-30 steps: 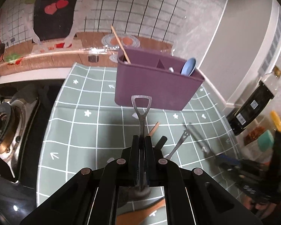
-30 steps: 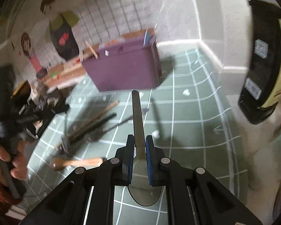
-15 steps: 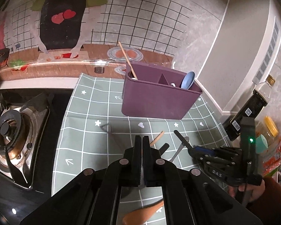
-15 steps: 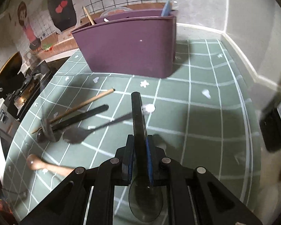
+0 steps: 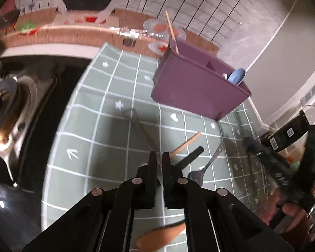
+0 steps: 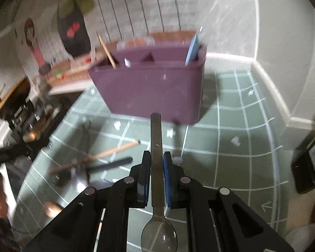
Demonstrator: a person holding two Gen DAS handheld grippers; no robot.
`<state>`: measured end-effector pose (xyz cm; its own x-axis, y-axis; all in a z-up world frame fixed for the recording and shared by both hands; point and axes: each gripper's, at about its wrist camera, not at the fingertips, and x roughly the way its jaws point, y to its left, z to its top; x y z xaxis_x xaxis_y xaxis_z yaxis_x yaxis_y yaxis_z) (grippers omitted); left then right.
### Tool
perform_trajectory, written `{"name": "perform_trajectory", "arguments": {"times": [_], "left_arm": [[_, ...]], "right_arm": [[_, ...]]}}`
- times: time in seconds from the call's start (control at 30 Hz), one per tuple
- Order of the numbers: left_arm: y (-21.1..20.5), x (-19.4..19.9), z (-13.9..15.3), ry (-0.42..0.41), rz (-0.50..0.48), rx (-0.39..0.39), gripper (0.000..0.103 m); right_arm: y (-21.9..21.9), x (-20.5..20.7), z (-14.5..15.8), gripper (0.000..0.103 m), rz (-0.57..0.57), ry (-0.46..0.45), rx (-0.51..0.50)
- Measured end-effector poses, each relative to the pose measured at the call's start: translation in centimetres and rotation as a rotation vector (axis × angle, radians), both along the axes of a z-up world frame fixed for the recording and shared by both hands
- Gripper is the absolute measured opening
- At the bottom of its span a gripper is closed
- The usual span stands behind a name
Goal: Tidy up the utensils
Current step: 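Lift both held utensils into the purple holder and open both tools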
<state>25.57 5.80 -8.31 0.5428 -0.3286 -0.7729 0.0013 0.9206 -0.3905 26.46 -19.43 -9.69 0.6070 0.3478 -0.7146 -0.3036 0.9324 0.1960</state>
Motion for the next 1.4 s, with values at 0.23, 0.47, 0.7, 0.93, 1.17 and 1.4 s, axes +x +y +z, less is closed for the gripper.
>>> {"name": "perform_trajectory", "arguments": {"times": [0.23,0.47,0.7,0.93,1.17,1.4], "left_arm": [[-2.2,1.7,-1.5,0.071,0.097,0.044,0.027],[-3.6,3.7,-2.4,0.044,0.172,0.171,0.027],[-3.5,4.3,-3.3,0.050,0.190,0.228,0.013],[-2.3,2.5,-1.3,-0.078,0.131,0.122,0.005],[-1.0,0.5,6.1,-0.306,0.127,0.086,0.001],[-0.3,2.4,17.3,-0.561,0.053,-0.059,0.001]], "right_arm": [[-1.7,-1.8,3.8,0.011,-0.061,-0.102,0.091],[-2.7,-3.0,5.6,0.011,-0.102,-0.158,0.129],[-3.8,-3.7,6.3,0.011,-0.132,-0.199,0.112],[-4.2,-3.8,6.7,0.011,-0.145,-0.217,0.138],[-4.5,-3.7,7.8,0.011,-0.174,-0.256,0.180],[-4.7,-1.3,16.0,0.011,-0.170,-0.445,0.272]]}}
